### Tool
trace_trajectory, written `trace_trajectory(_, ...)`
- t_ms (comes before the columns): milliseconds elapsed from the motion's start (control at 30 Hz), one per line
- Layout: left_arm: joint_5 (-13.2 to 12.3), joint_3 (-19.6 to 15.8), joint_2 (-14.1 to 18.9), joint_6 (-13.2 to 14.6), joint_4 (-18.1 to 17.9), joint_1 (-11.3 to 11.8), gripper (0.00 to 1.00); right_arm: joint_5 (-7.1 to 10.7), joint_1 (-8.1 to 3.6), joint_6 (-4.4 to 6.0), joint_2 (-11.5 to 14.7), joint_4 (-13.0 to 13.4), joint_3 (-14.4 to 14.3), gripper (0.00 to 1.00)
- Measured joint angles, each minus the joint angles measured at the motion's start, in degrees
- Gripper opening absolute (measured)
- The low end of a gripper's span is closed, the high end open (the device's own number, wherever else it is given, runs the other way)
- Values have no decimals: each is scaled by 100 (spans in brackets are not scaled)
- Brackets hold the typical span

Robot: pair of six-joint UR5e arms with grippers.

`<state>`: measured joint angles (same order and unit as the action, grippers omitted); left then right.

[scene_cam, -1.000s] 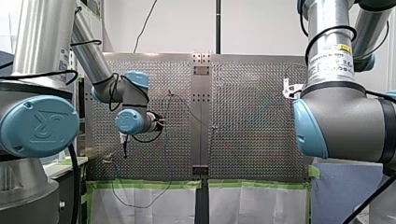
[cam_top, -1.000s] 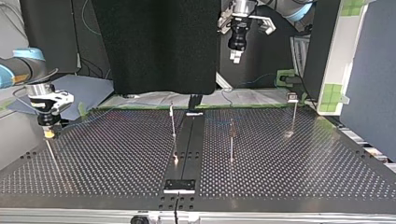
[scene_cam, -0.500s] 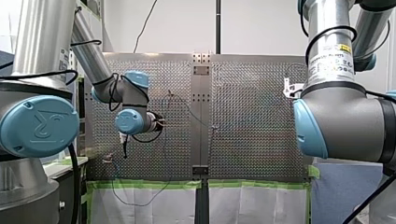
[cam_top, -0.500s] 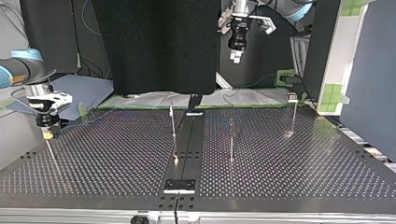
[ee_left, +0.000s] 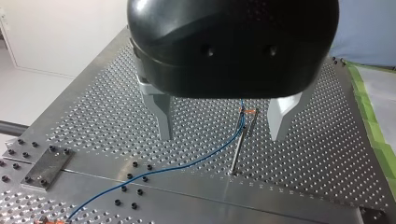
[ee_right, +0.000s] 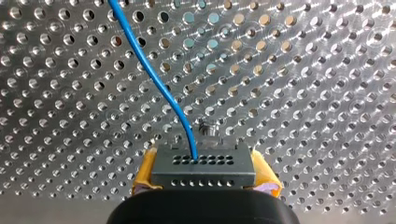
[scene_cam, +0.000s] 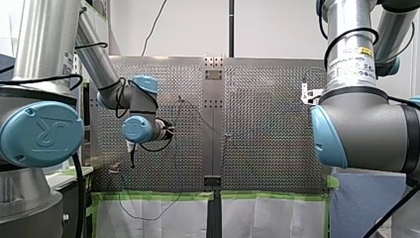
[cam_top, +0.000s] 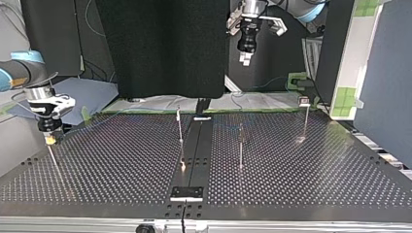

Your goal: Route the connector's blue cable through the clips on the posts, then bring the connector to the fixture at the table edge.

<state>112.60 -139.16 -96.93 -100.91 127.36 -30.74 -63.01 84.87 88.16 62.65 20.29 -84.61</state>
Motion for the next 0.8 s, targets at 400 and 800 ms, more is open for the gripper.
trace_trajectory(400, -5, 3, 2, -3, 0, -1, 100, 132, -8, -13, -12, 46, 0, 0)
trace_trajectory(800, -6, 44, -2, 2, 38, 2, 100, 166, -33, 17, -18, 109, 0, 0)
